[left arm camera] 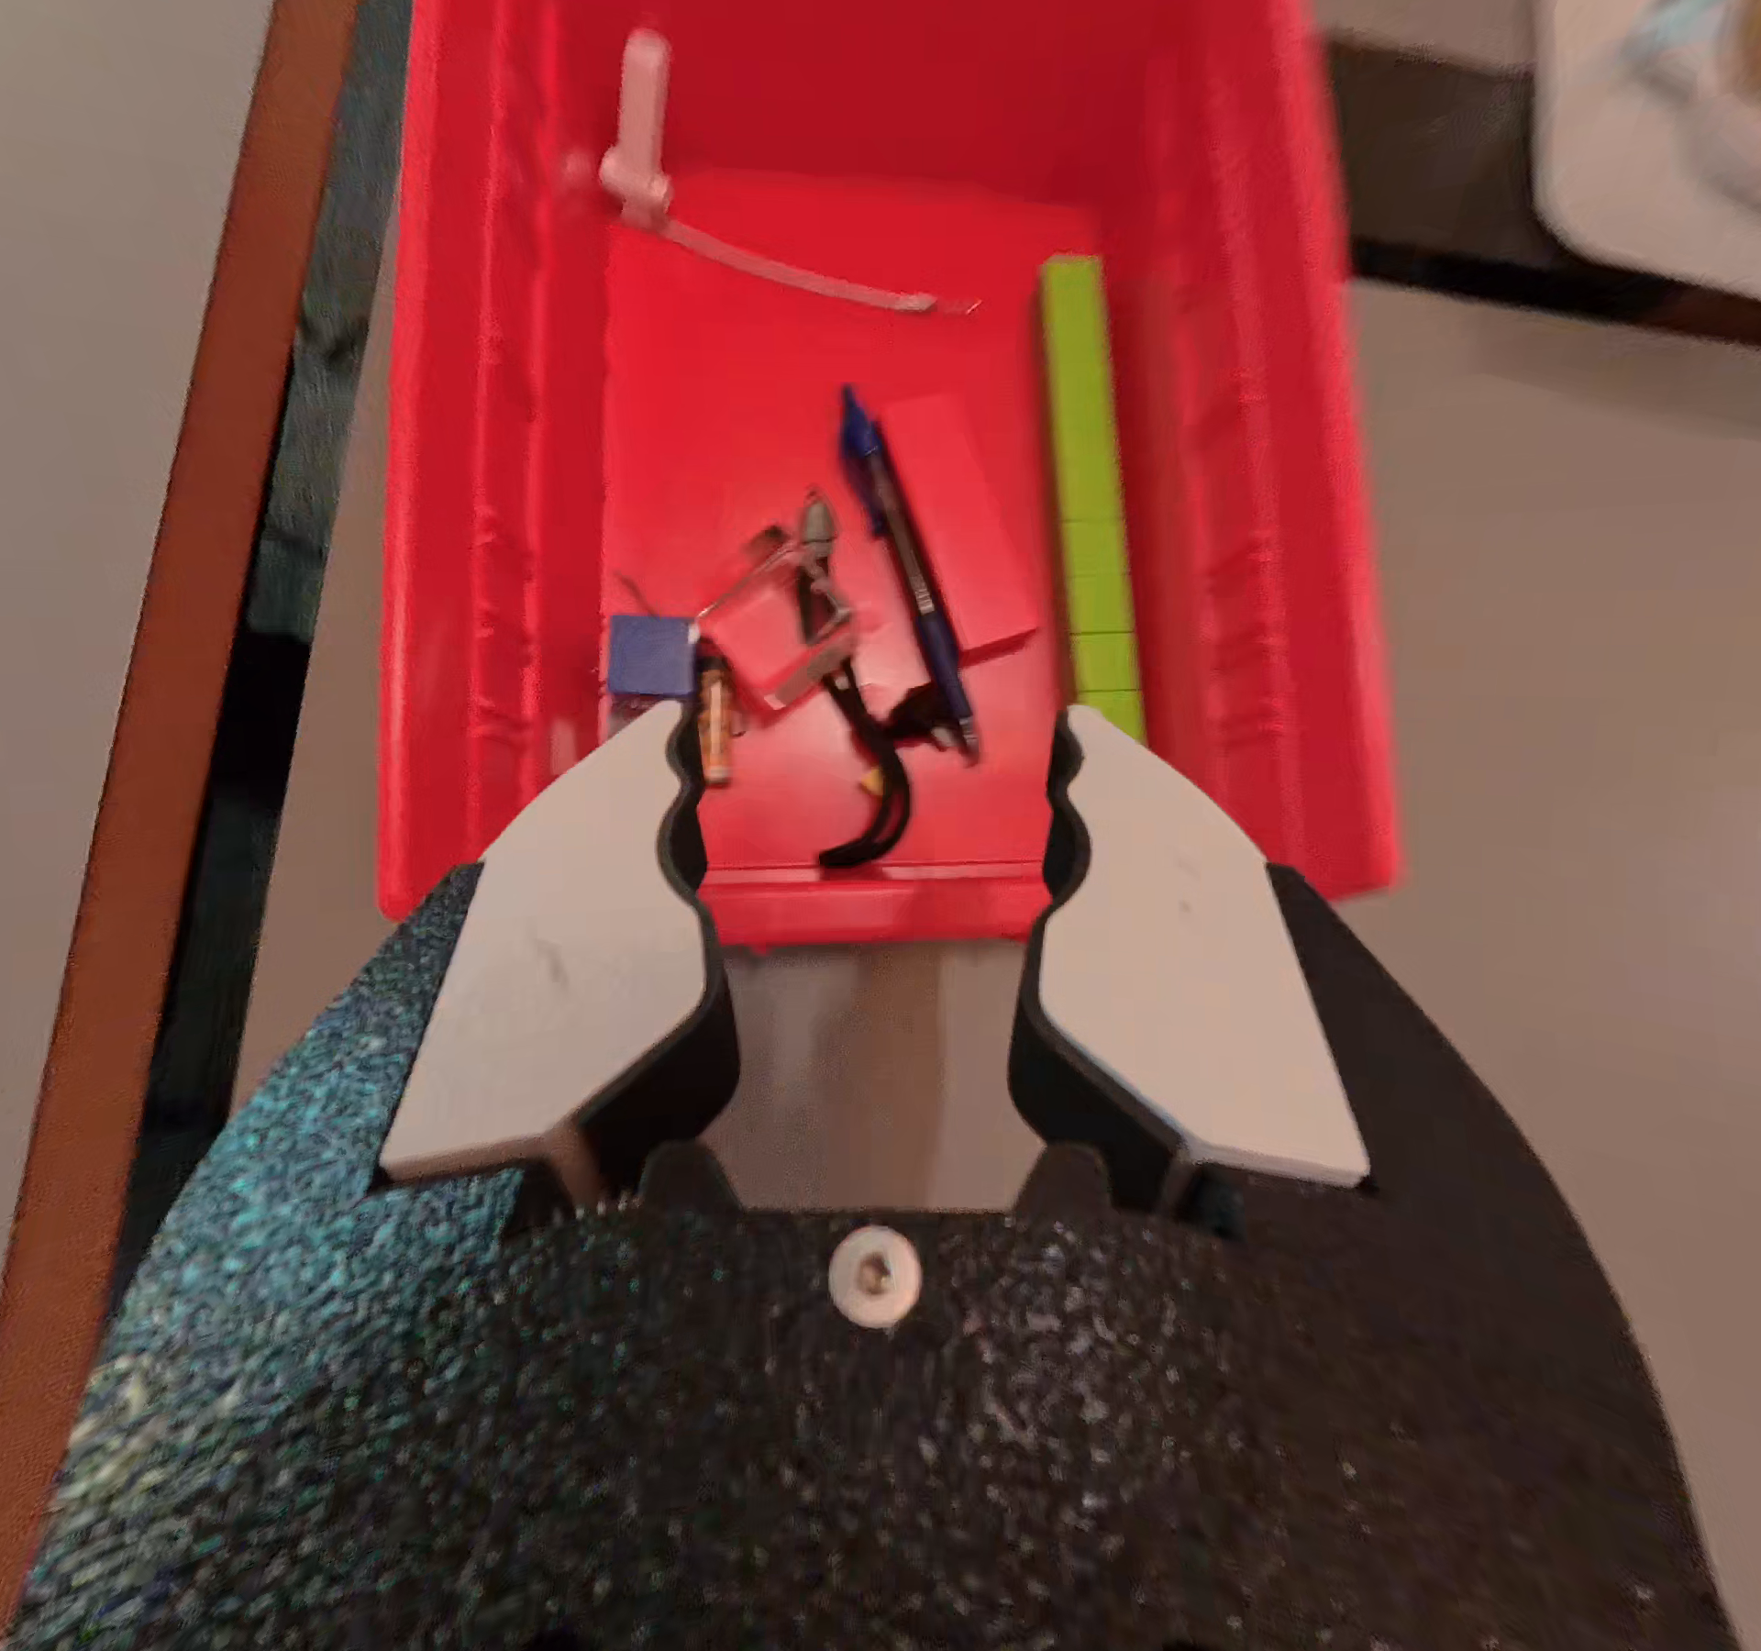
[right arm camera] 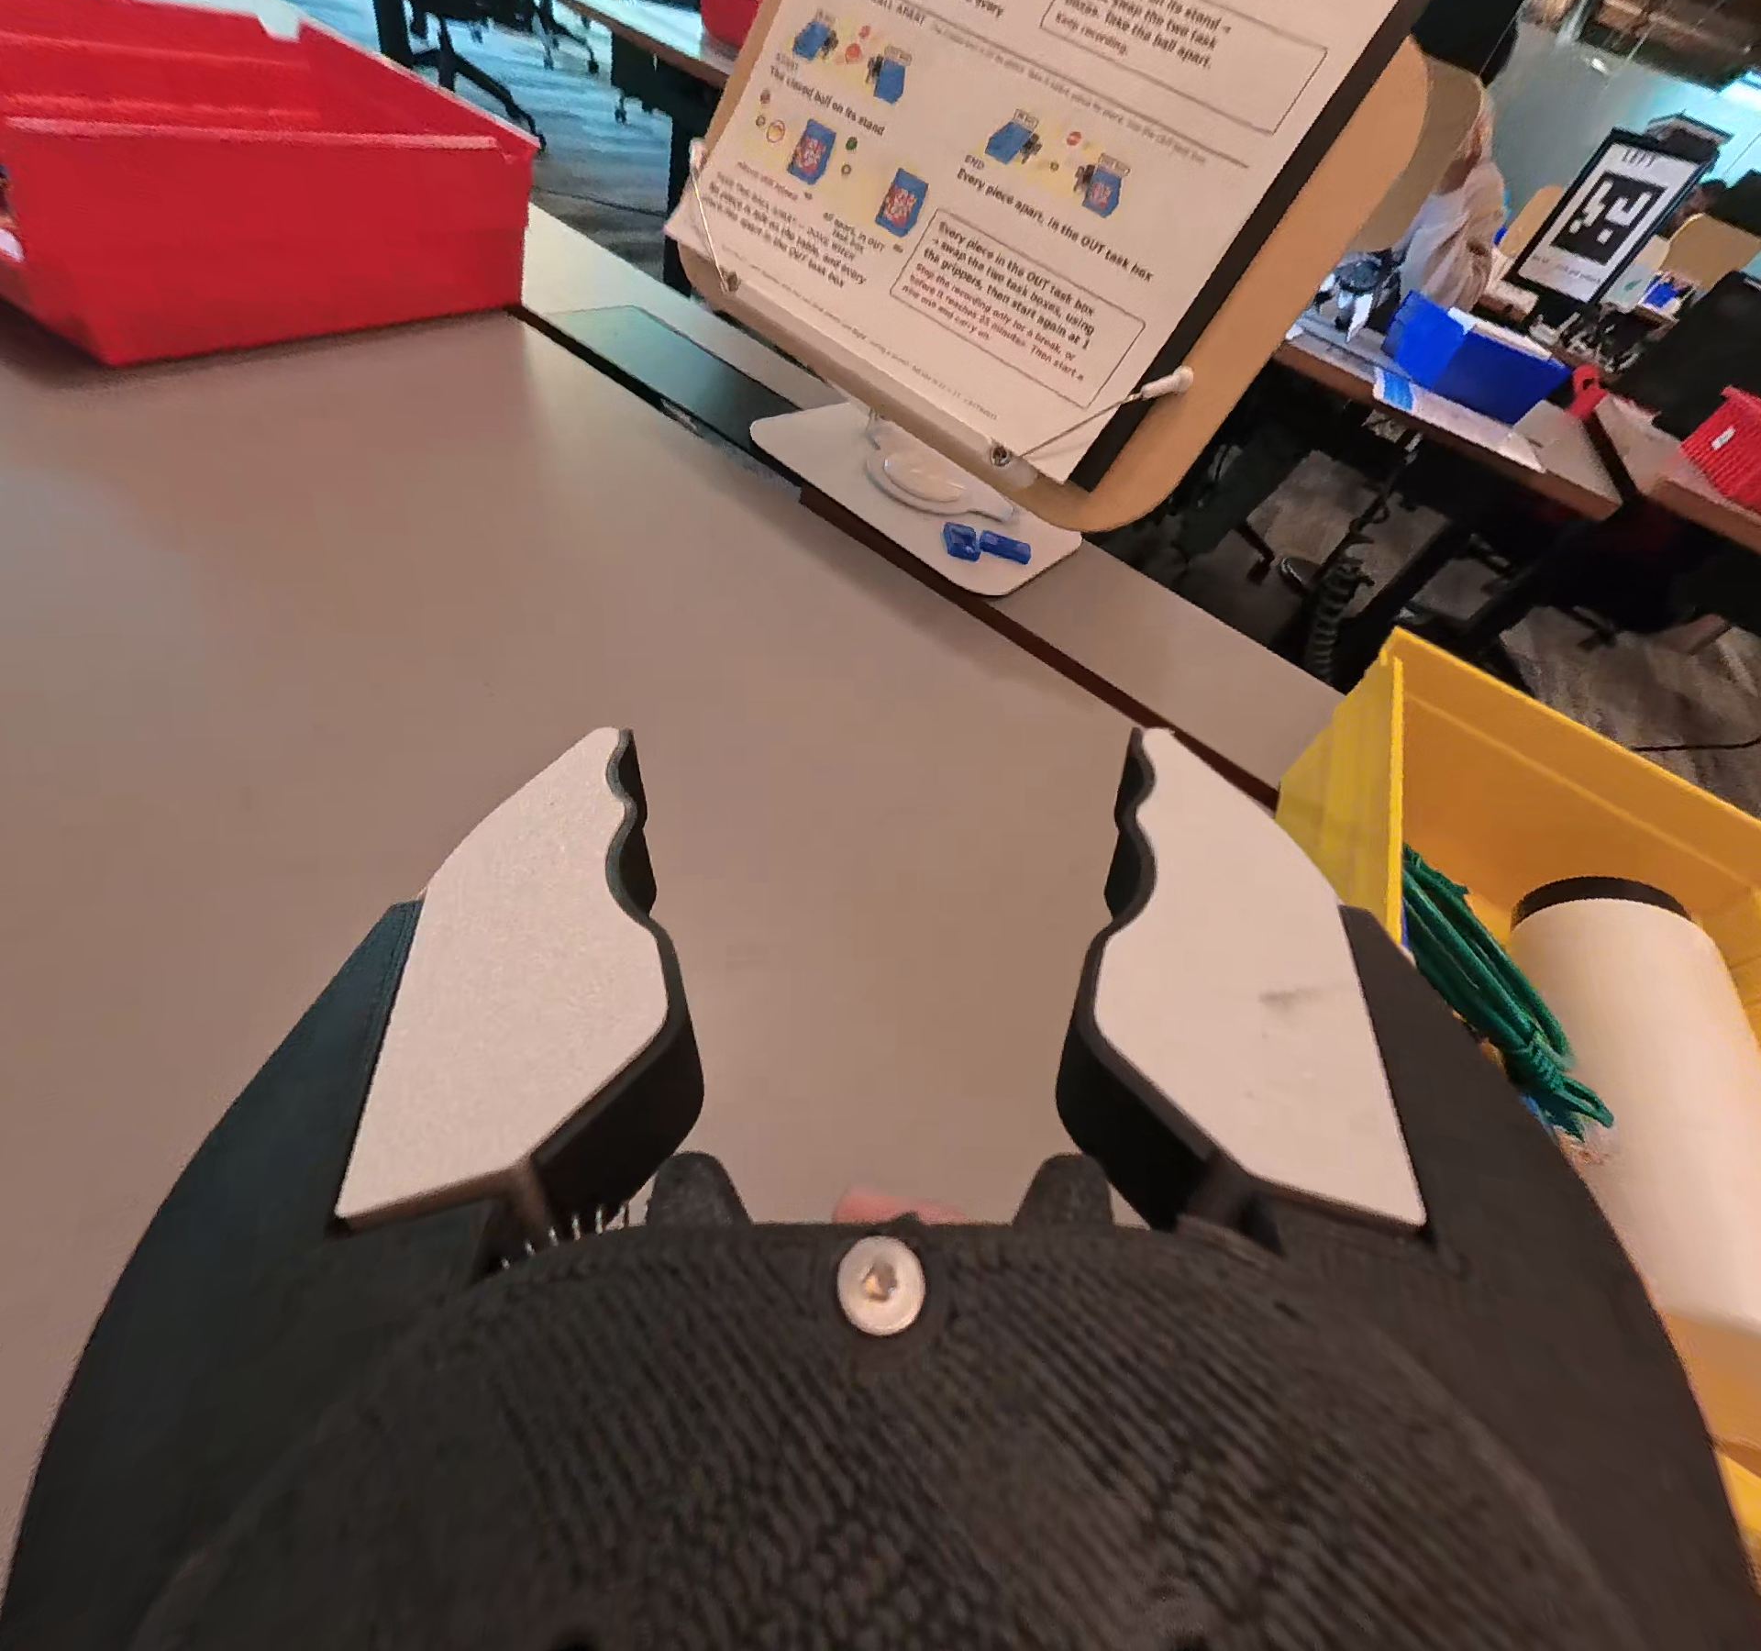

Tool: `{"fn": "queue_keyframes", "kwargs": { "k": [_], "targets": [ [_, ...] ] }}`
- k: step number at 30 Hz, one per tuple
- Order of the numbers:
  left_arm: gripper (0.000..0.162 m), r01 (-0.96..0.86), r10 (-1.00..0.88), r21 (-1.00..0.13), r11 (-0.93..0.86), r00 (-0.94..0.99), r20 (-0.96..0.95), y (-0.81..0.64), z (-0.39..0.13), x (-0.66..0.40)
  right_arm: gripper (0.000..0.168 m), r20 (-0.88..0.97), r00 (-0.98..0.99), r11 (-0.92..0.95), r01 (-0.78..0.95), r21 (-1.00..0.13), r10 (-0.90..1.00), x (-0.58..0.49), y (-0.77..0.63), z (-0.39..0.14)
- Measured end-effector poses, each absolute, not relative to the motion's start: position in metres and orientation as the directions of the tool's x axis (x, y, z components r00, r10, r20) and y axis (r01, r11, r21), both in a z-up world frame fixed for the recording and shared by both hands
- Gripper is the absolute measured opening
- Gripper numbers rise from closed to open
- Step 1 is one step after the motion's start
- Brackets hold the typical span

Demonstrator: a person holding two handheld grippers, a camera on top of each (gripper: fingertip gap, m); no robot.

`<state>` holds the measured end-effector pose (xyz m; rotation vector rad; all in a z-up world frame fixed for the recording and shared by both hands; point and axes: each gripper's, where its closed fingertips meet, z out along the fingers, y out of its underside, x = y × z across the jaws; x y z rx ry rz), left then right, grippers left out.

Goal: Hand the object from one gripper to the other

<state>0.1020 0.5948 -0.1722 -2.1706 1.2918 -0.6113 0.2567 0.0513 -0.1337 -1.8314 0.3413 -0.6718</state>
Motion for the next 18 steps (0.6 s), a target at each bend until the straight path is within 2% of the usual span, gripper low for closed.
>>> {"fn": "queue_keyframes", "kwargs": {
  "k": [4, 8, 11, 18],
  "targets": [
    [0.069, -0.719, -0.819, -0.416, -0.557, 0.557, 0.135, 0.628, -0.212, 0.104, 0.094, 0.222, 0.835, -0.316, 0.061, -0.947, -0.504, 0.251, 0.054, -0.133],
    [0.07, -0.682, -0.746, -0.307, -0.664, 0.627, 0.222, 0.629, -0.234, 0.118, 0.093, 0.244, 0.83, -0.341, 0.07, -0.938, -0.502, 0.252, 0.051, -0.137],
    [0.071, -0.643, -0.693, -0.257, -0.721, 0.68, 0.241, 0.629, -0.25, 0.125, 0.094, 0.255, 0.834, -0.361, 0.072, -0.93, -0.489, 0.25, 0.051, -0.14],
    [0.065, -0.657, -0.697, -0.261, -0.708, 0.709, 0.105, 0.639, -0.256, 0.125, 0.093, 0.255, 0.847, -0.373, 0.072, -0.925, -0.467, 0.249, 0.05, -0.144]
  ]
}}
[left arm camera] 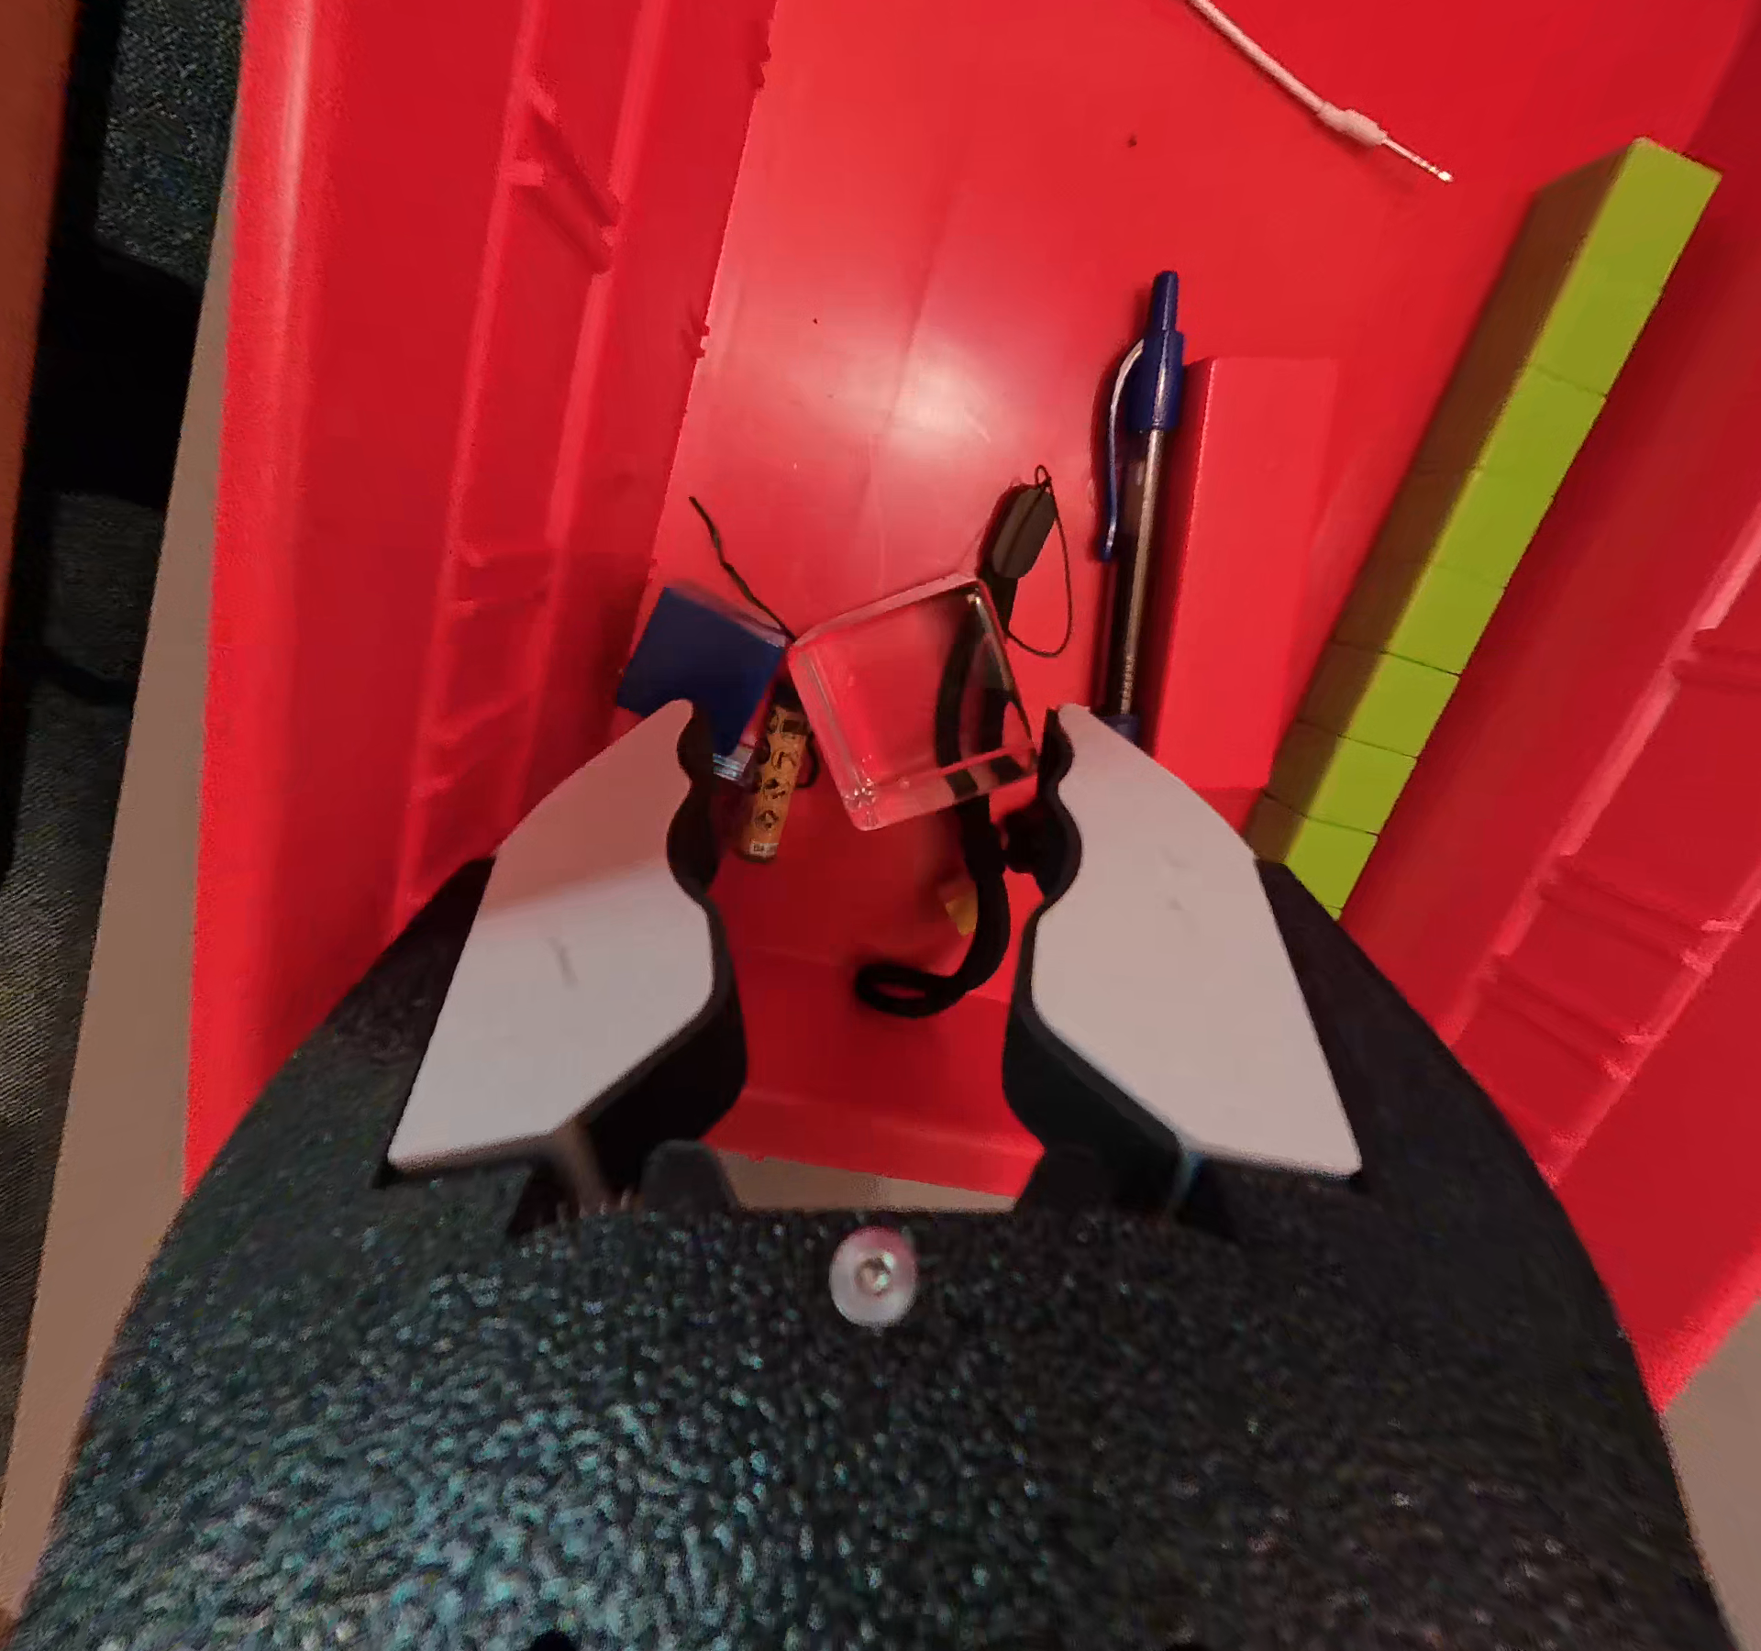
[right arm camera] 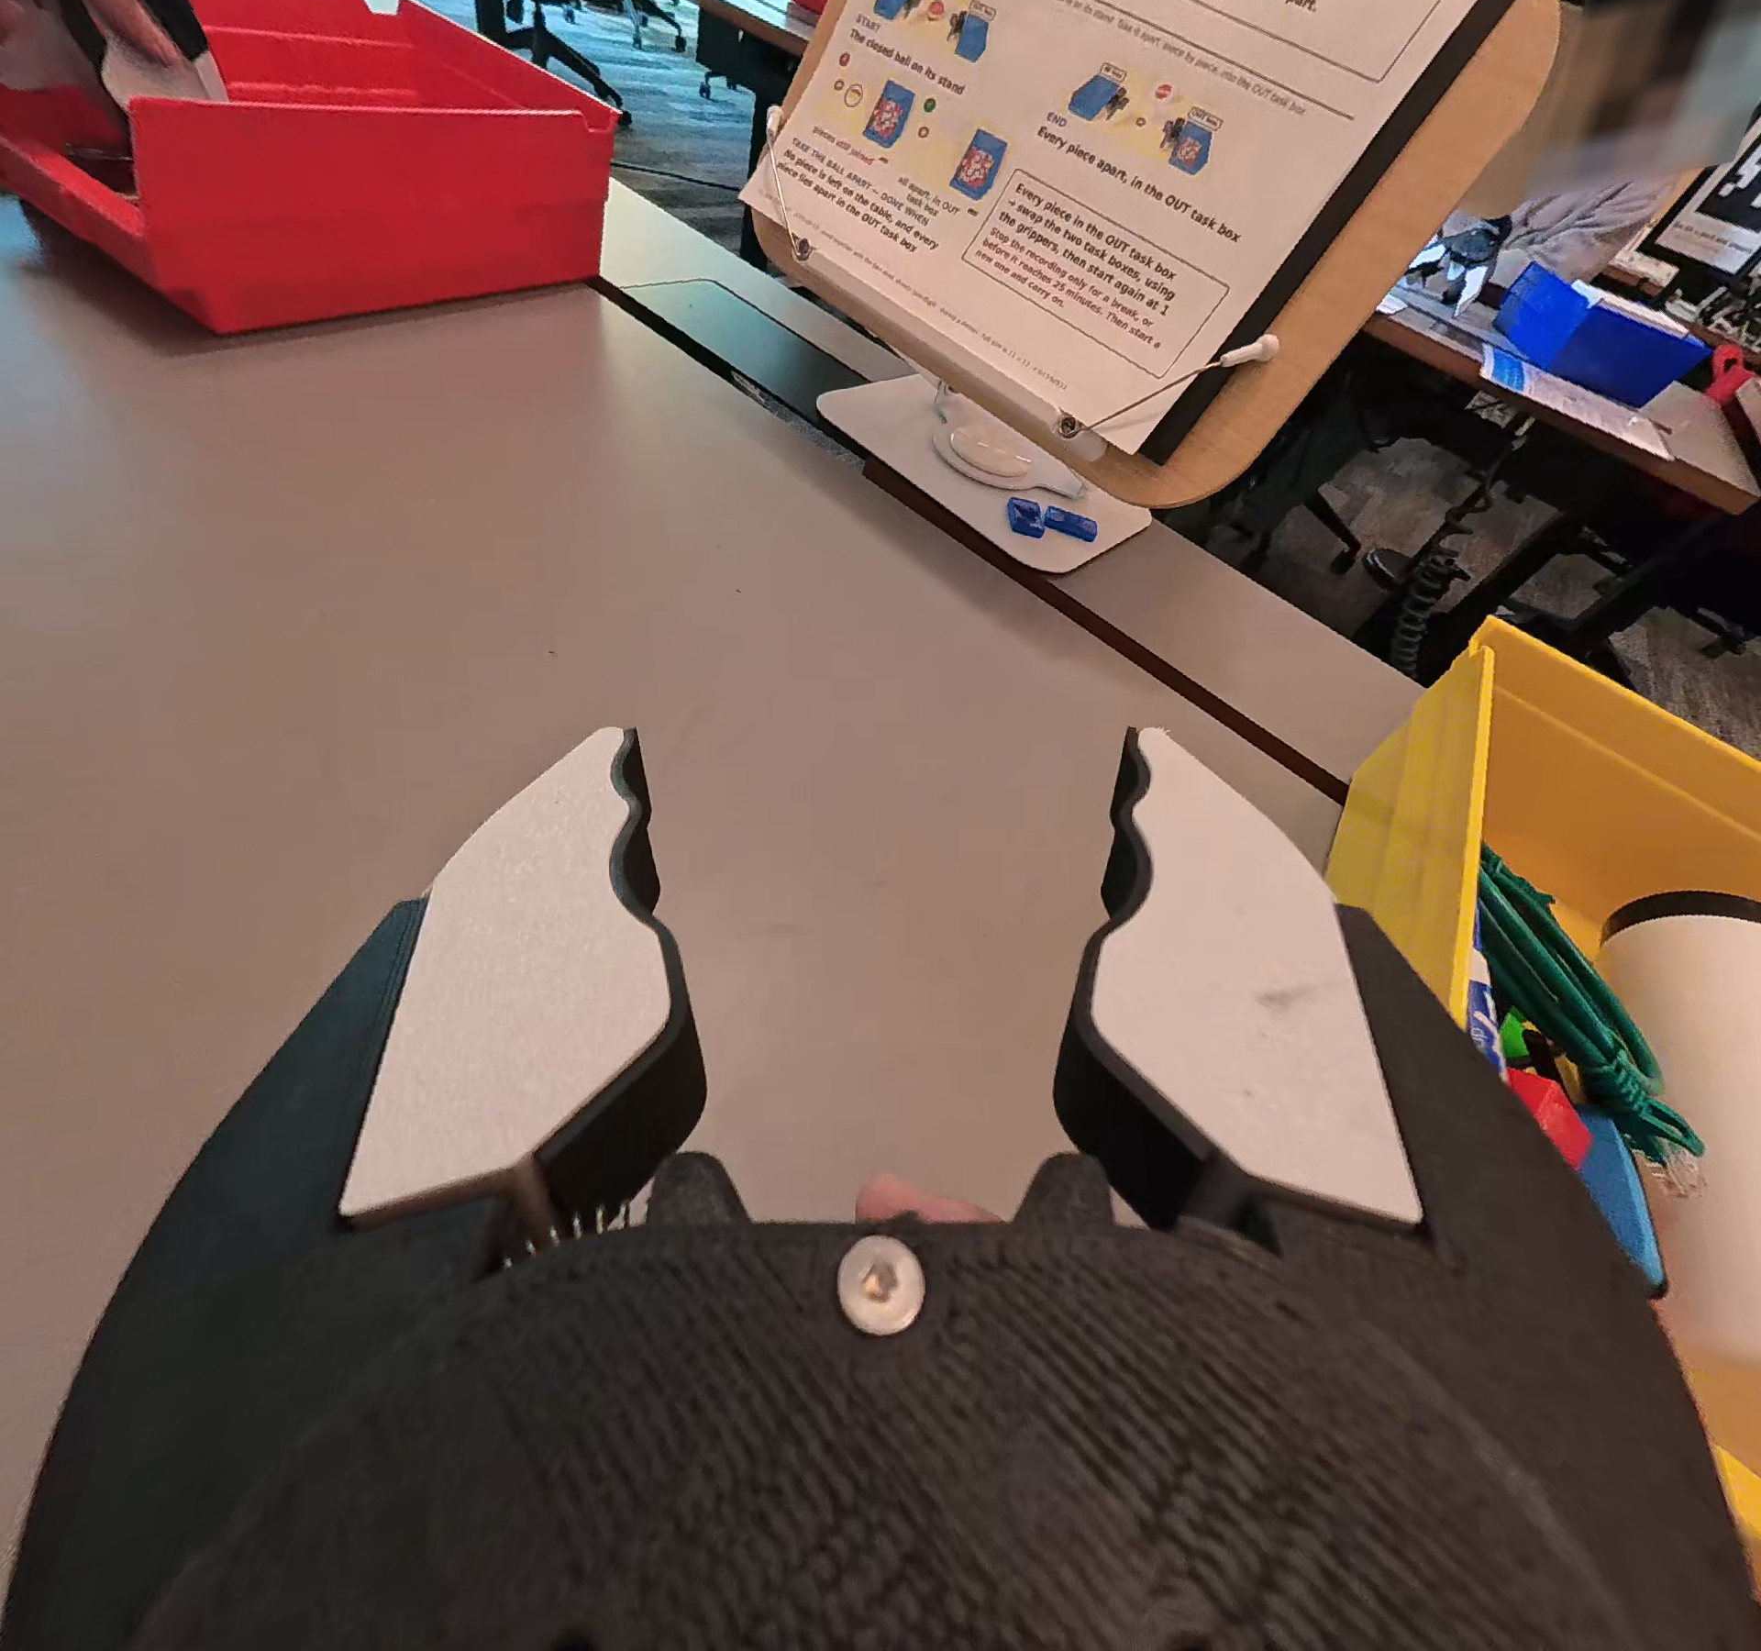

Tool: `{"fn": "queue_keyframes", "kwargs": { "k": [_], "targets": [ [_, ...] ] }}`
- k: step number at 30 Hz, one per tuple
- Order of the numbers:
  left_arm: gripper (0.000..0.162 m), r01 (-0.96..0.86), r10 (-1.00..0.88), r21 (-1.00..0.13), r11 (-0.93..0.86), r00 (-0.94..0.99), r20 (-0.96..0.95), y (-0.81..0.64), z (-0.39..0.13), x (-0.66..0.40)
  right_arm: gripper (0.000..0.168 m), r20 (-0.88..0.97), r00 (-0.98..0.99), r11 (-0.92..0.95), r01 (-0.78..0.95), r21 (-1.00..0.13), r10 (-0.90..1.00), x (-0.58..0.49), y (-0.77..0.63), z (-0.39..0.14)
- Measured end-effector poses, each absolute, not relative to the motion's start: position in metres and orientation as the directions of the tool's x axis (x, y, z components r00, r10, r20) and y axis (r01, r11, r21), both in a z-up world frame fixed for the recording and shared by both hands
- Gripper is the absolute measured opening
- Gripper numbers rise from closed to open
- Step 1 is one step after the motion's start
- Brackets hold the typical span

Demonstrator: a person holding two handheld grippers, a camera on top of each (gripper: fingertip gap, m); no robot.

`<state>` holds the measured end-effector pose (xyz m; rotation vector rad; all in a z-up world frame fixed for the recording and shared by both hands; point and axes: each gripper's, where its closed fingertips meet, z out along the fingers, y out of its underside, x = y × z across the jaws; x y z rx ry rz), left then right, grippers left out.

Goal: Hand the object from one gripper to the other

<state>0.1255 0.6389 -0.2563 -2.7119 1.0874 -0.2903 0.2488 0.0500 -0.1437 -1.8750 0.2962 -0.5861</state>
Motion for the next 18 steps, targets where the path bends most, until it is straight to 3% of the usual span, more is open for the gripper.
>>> {"fn": "queue_keyframes", "kwargs": {
  "k": [18],
  "targets": [
    [0.052, -0.707, -0.715, -0.162, -0.688, 0.699, -0.016, 0.629, -0.27, 0.13, 0.092, 0.315, 0.848, -0.439, 0.11, -0.892, -0.427, 0.243, 0.052, -0.151]
  ]
}}
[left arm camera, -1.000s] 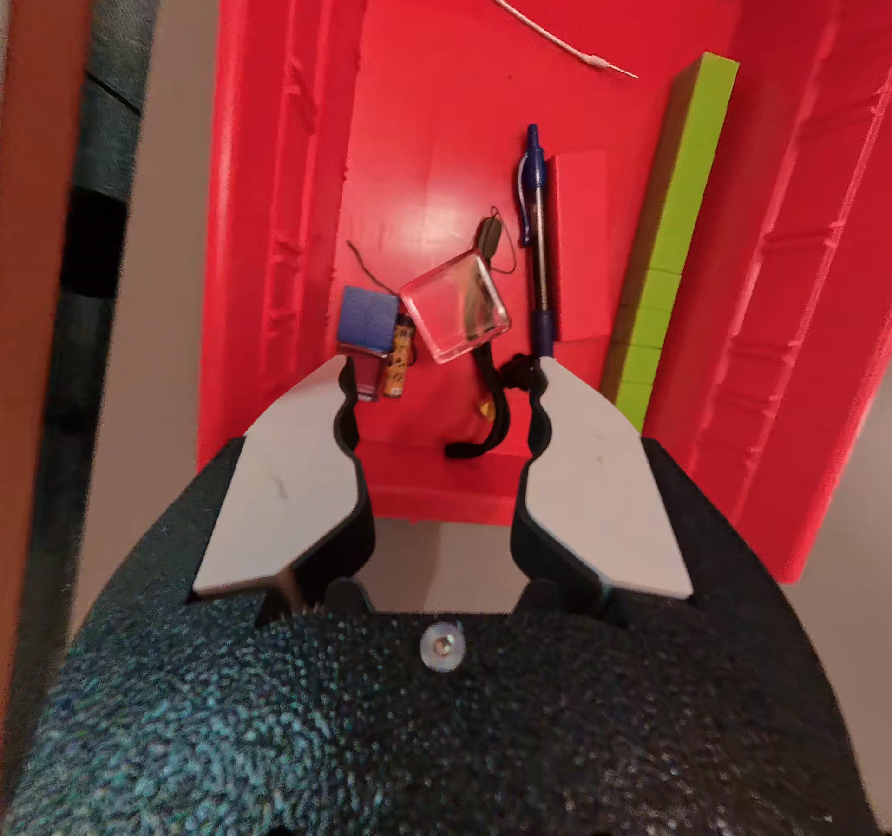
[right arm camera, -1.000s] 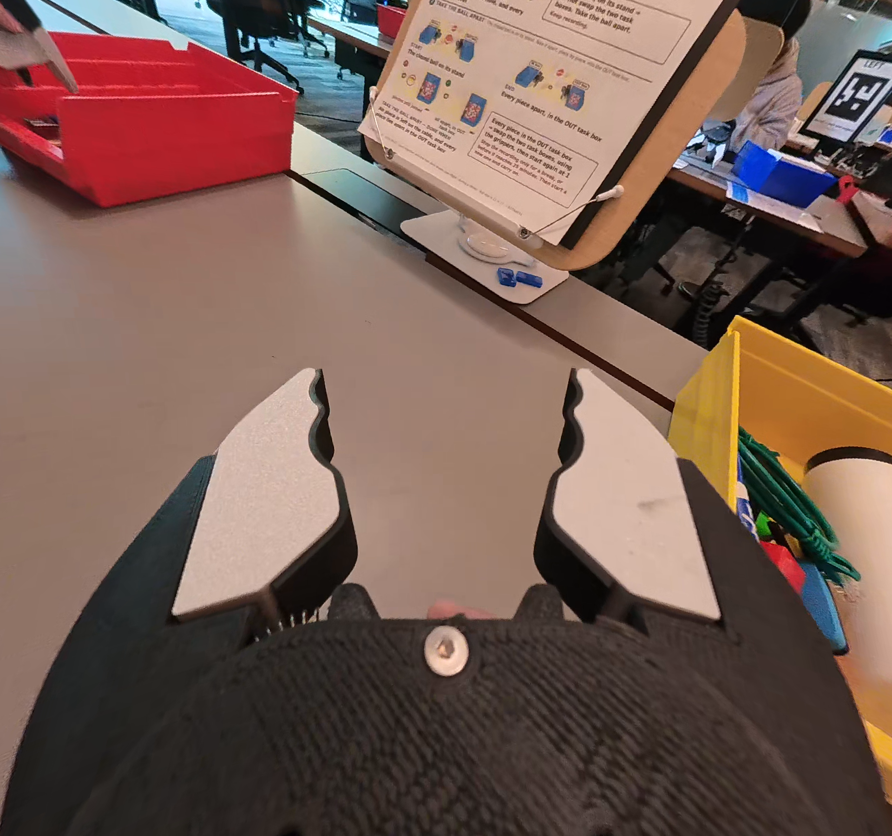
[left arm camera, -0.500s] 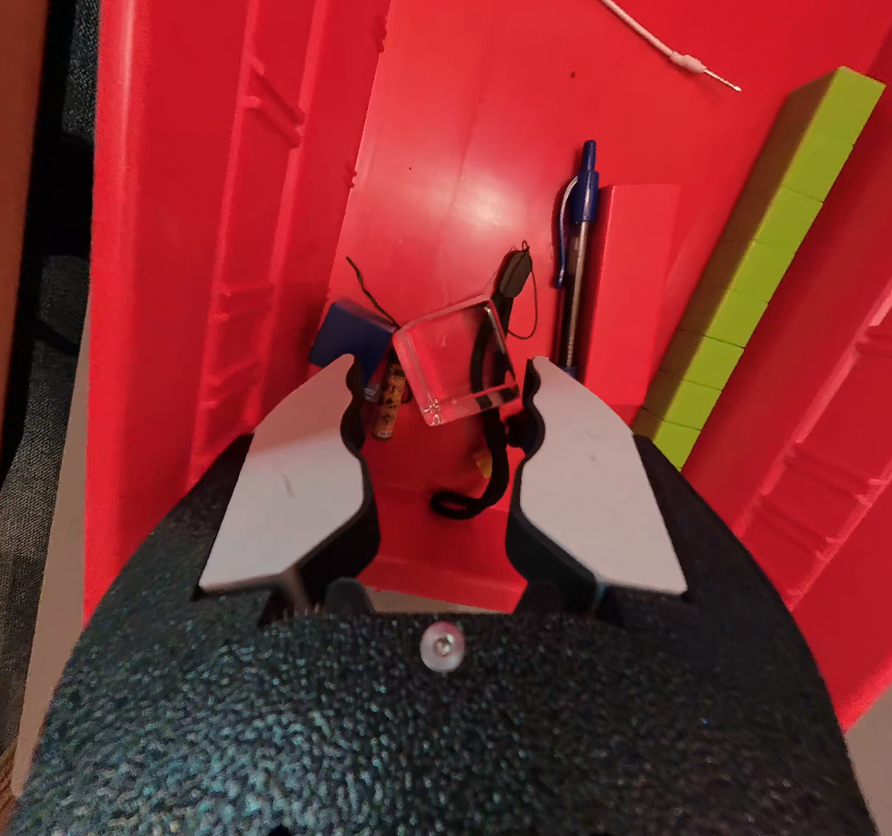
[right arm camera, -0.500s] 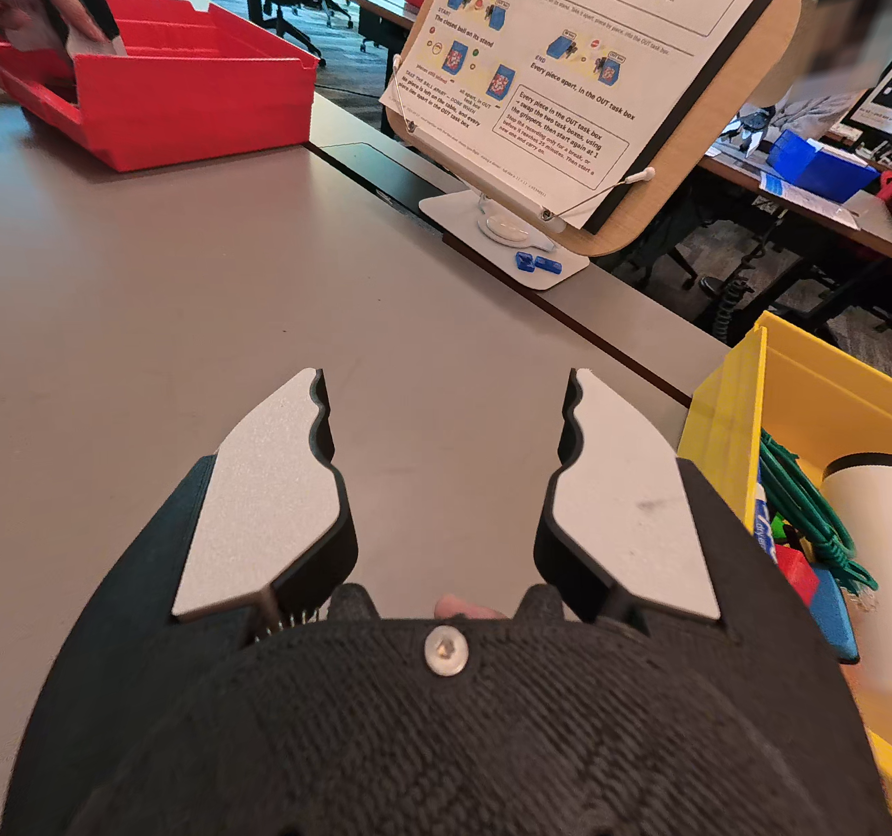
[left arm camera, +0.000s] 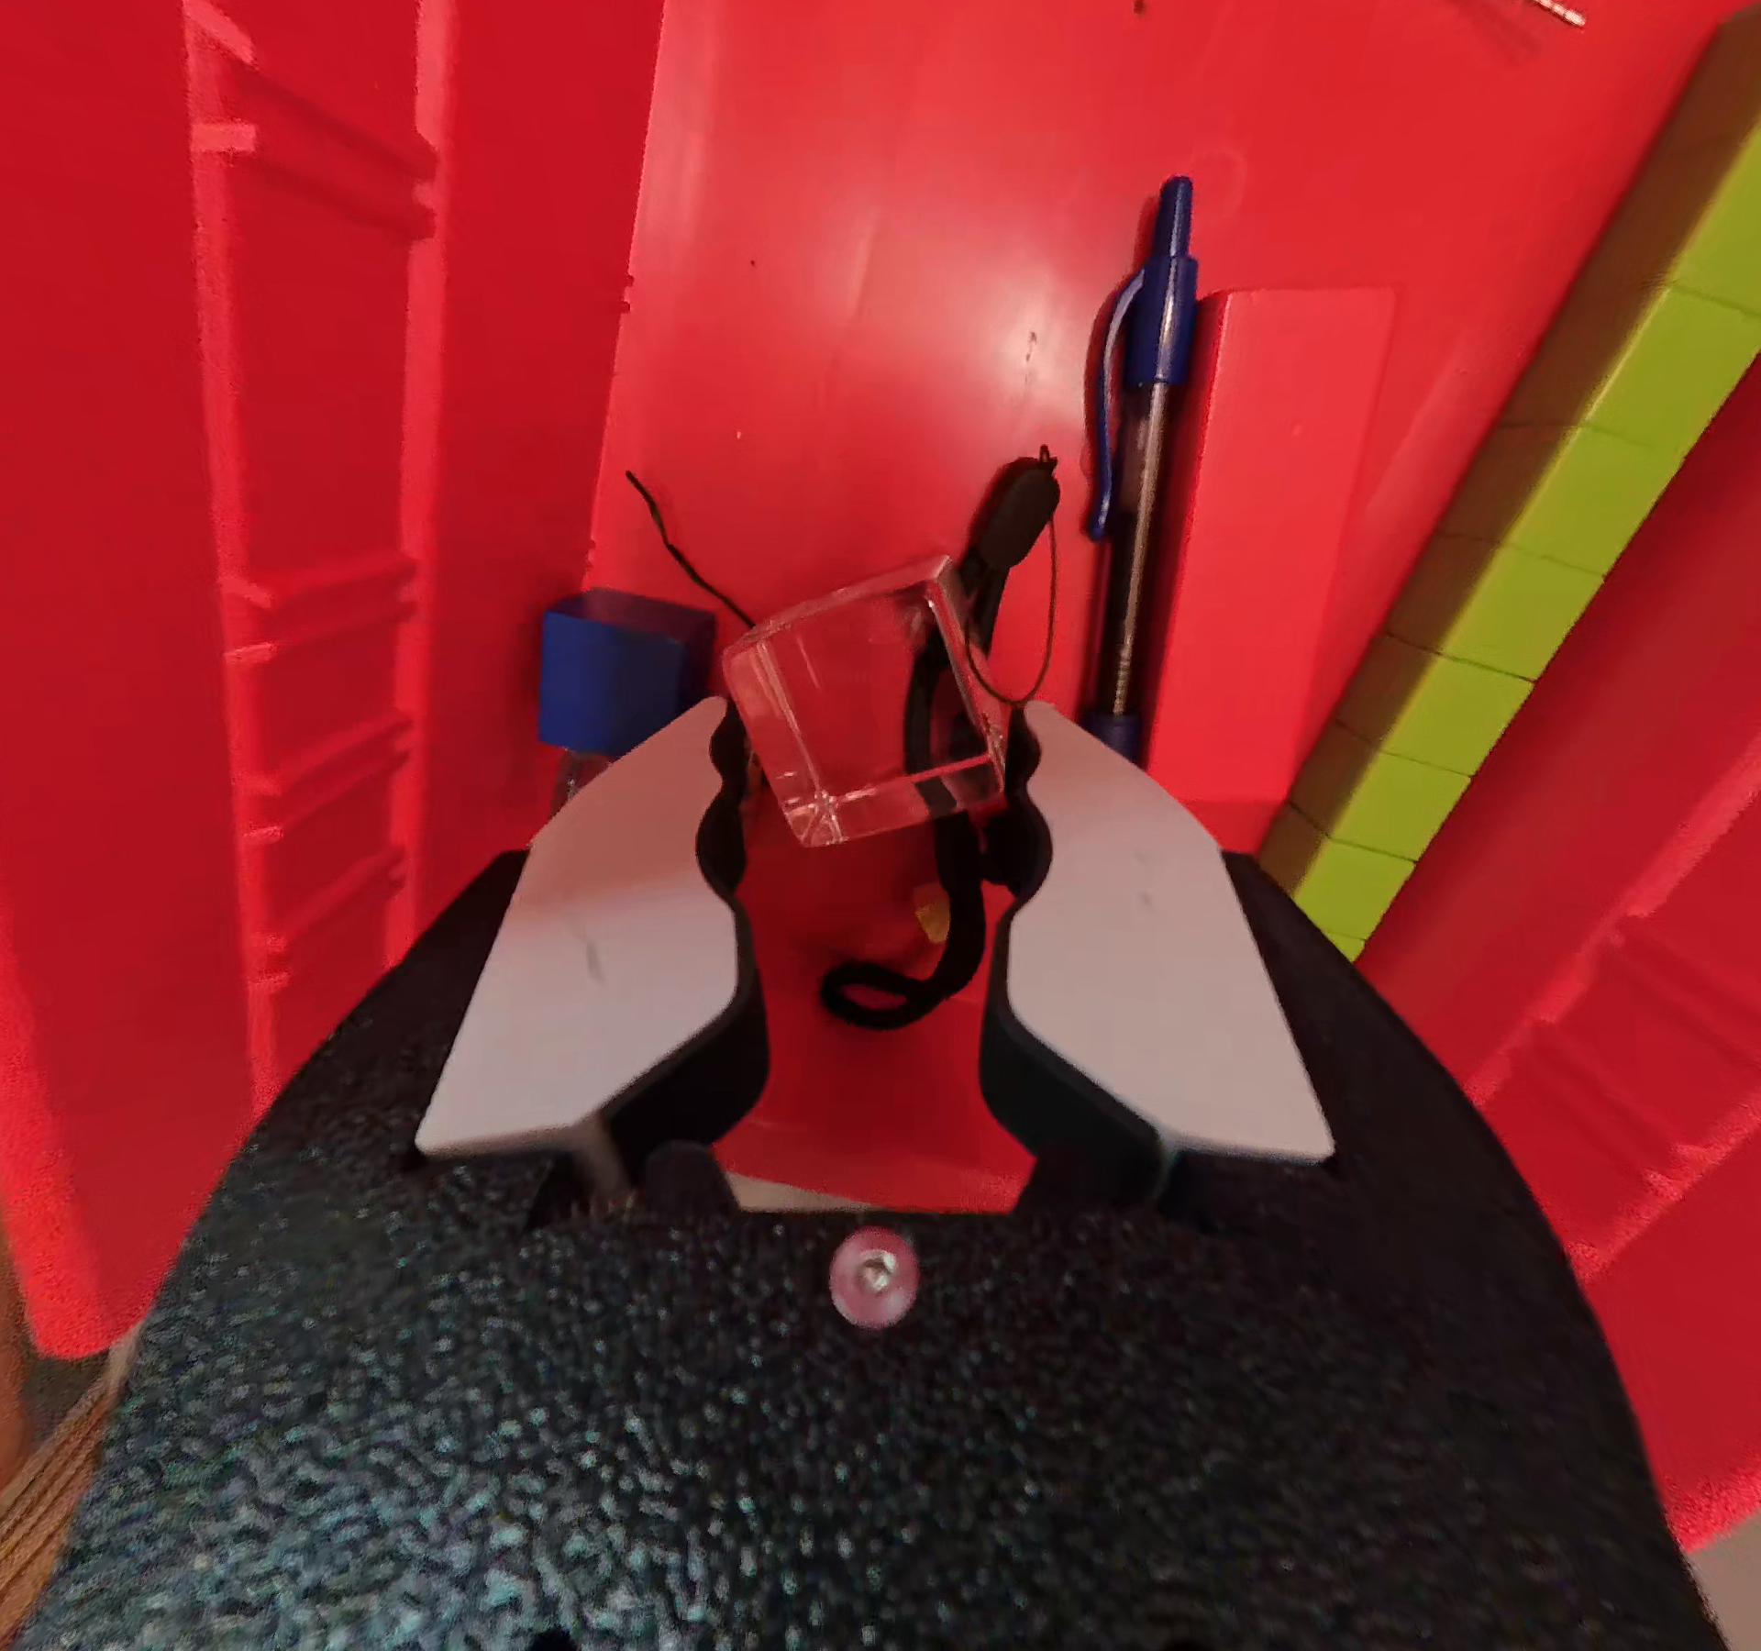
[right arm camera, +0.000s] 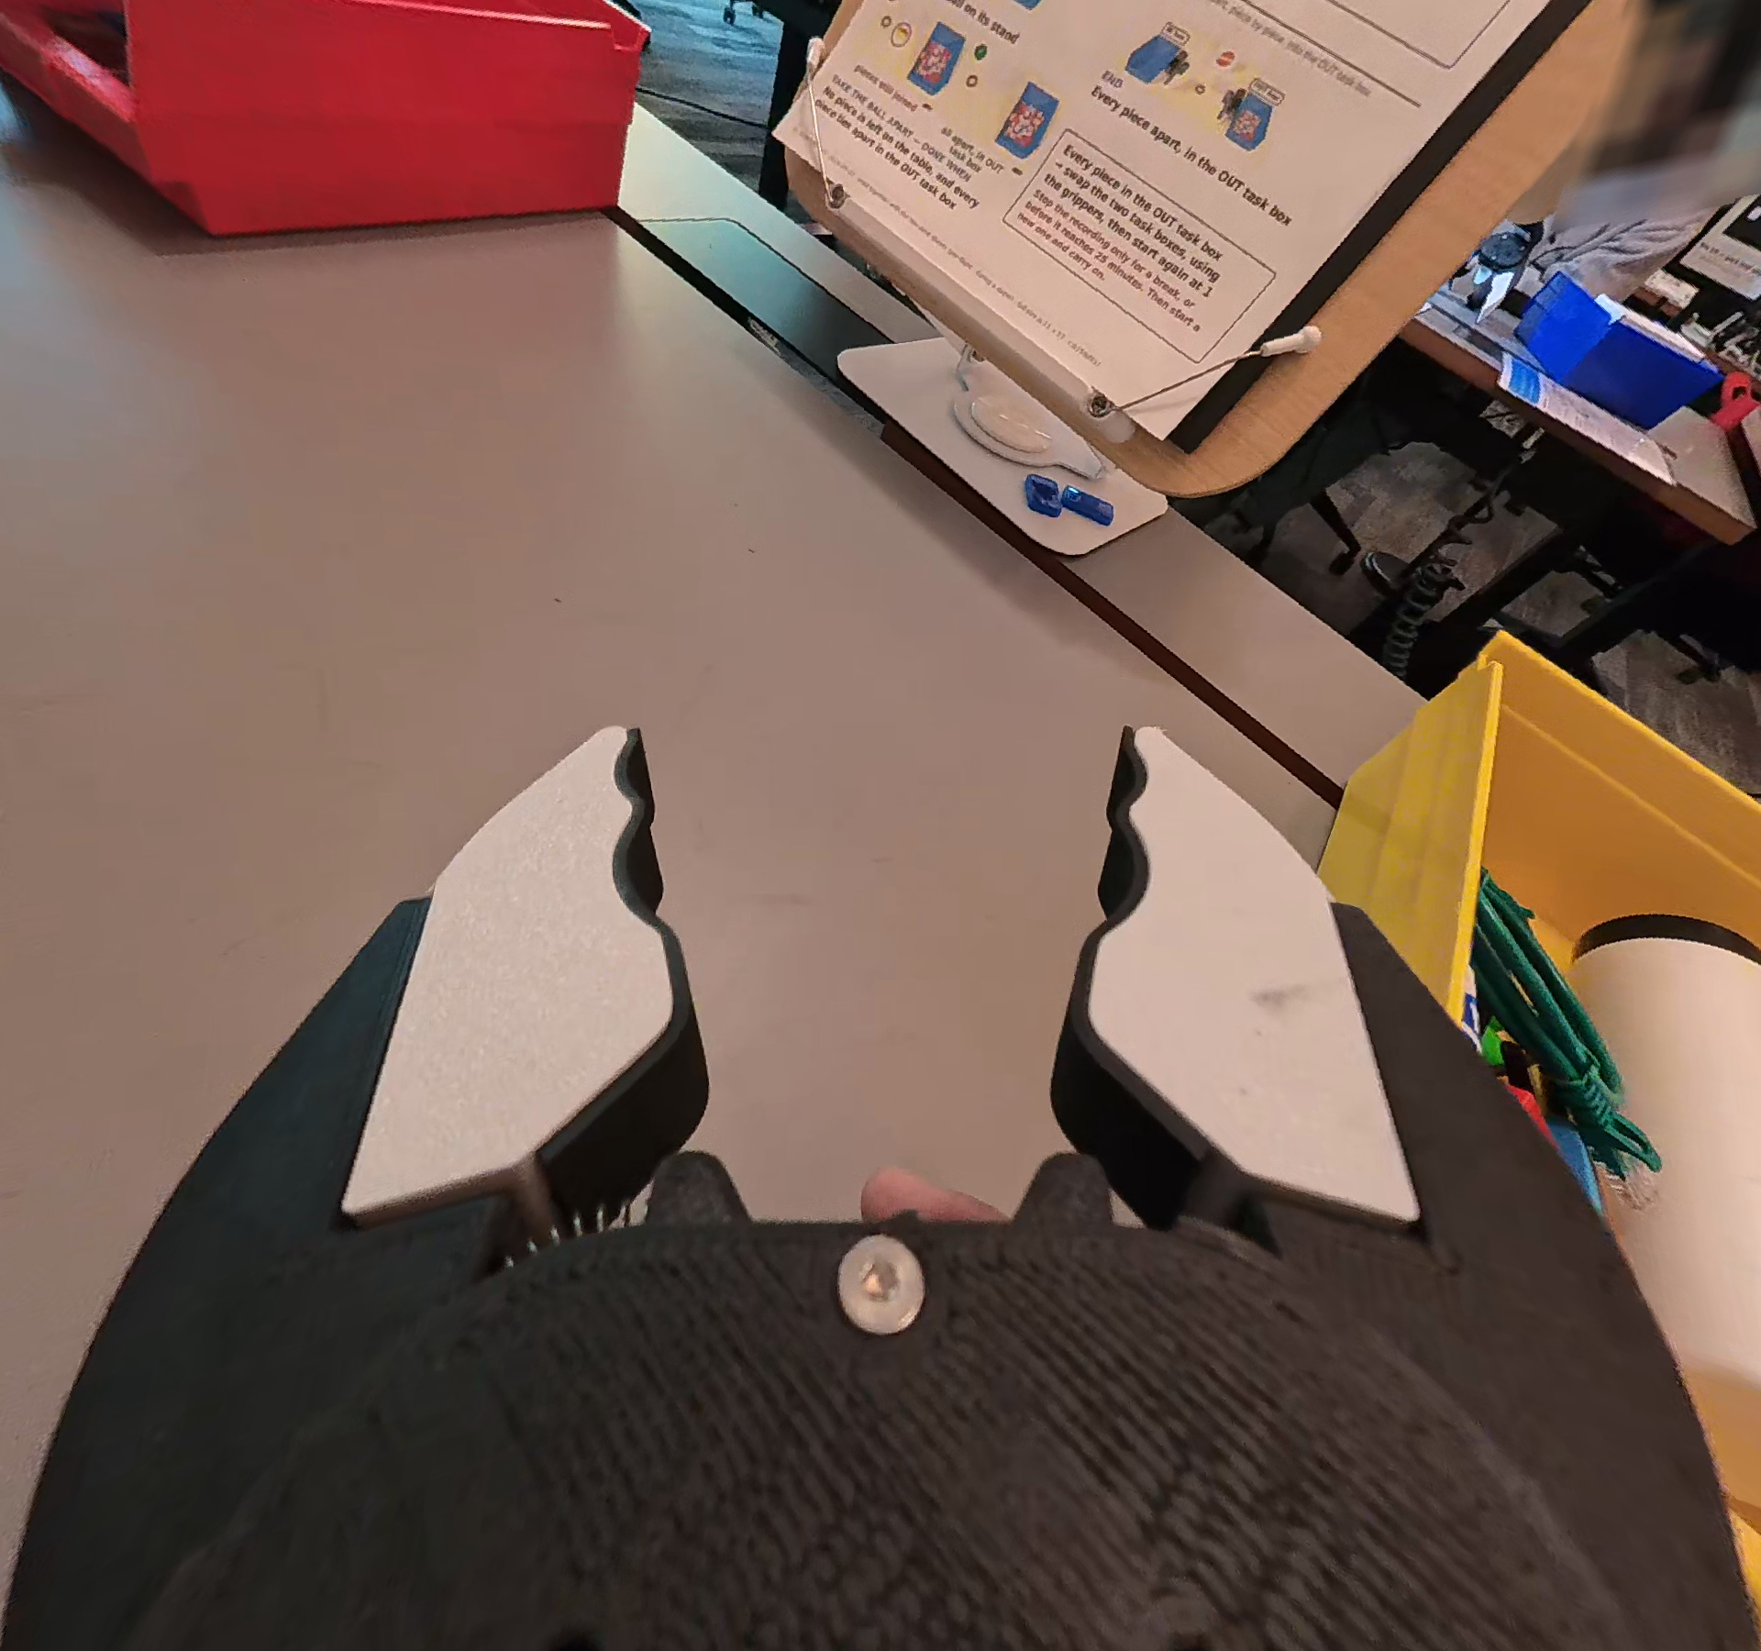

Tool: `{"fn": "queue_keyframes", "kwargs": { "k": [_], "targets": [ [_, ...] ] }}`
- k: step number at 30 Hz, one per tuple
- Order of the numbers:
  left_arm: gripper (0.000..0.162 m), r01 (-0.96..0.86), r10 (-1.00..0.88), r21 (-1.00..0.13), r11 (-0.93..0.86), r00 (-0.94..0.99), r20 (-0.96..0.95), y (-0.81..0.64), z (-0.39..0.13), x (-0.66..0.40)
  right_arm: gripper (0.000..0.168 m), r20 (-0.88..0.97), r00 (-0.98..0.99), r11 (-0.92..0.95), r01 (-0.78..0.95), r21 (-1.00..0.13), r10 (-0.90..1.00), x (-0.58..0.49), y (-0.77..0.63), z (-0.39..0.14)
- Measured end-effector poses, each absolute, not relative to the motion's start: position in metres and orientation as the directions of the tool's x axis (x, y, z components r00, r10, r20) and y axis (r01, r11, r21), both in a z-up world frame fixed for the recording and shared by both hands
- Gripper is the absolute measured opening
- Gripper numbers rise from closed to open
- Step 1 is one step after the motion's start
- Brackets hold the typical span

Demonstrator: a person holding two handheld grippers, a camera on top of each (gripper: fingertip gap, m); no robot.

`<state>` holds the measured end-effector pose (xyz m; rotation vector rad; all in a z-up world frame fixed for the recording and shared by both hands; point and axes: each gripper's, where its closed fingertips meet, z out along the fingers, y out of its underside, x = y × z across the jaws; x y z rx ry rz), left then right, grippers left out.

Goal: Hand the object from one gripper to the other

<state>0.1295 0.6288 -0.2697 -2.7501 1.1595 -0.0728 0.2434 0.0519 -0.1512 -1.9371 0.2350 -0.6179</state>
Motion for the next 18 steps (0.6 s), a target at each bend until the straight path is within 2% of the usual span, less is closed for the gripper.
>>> {"fn": "queue_keyframes", "kwargs": {
  "k": [11, 18],
  "targets": [
    [0.049, -0.757, -0.796, -0.289, -0.586, 0.605, 0.029, 0.633, -0.269, 0.131, 0.091, 0.304, 0.853, -0.414, 0.115, -0.903, -0.424, 0.243, 0.053, -0.149],
    [0.049, -0.703, -0.825, -0.458, -0.544, 0.547, 0.141, 0.631, -0.231, 0.138, 0.094, 0.323, 0.856, -0.368, 0.171, -0.914, -0.405, 0.234, 0.061, -0.137]
  ]
}}
